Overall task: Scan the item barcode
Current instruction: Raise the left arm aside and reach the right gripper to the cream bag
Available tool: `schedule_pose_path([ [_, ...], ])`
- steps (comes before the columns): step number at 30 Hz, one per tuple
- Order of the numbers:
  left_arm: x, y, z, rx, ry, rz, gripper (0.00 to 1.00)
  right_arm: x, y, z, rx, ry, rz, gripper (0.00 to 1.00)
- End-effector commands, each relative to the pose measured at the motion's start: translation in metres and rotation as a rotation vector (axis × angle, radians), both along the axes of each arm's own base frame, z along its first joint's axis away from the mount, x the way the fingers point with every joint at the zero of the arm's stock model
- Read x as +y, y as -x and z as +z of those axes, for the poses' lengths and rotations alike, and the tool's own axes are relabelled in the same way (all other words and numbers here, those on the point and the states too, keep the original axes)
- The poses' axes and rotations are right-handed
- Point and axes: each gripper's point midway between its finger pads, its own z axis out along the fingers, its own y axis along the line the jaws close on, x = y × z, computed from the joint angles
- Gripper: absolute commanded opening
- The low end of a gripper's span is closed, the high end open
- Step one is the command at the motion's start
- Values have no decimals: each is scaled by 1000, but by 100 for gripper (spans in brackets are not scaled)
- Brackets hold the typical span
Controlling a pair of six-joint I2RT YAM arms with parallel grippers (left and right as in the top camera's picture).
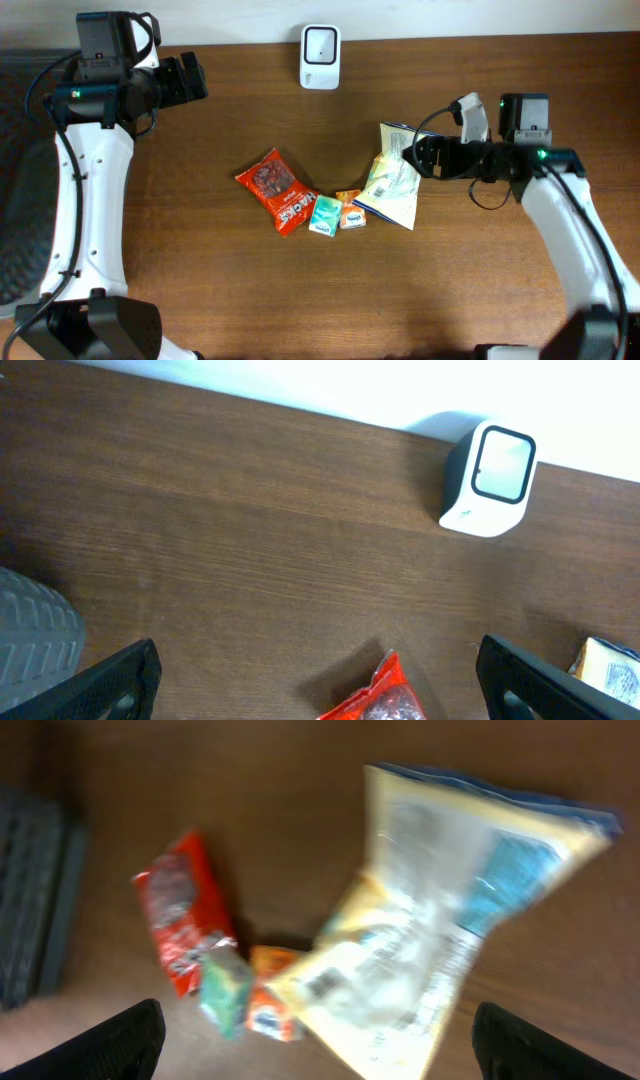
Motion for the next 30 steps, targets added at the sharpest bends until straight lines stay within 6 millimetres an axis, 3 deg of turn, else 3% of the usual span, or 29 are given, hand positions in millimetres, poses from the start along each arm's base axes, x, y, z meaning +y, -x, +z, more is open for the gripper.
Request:
schedule_pose_path([
  [1, 0, -1, -1, 0, -16, -13, 99, -34, -12, -48, 156, -30, -129, 98],
  [6, 0, -1, -1, 0, -16, -13, 99, -30, -23, -122, 264, -72, -94, 99],
  [9, 0, -1, -1, 0, -16, -13, 99, -14, -32, -134, 230, -184, -23, 100],
  [13, 0, -1, -1, 0, -16, -13, 99, -9, -40, -150, 211, -216, -5, 96],
  [18, 0, -1, -1, 0, -16, -13, 99, -2, -40, -161, 215, -240, 15, 75],
  [22, 0, -1, -1, 0, -16, -13, 99, 8, -32, -191, 276, -136, 23, 63],
  [24, 0, -1, -1, 0, -16, -13, 99, 15, -29, -197, 289, -130, 39, 40],
  [26, 0, -1, -1, 0, -16, -13, 99, 12, -29, -196, 287, -134, 33, 9],
  [27, 0, -1, -1, 0, -16, -13, 99, 11, -30, -196, 286, -139, 30, 4],
  [30, 0, -1, -1, 0, -16, -13, 99, 4, -31, -186, 280, -198, 15, 4],
])
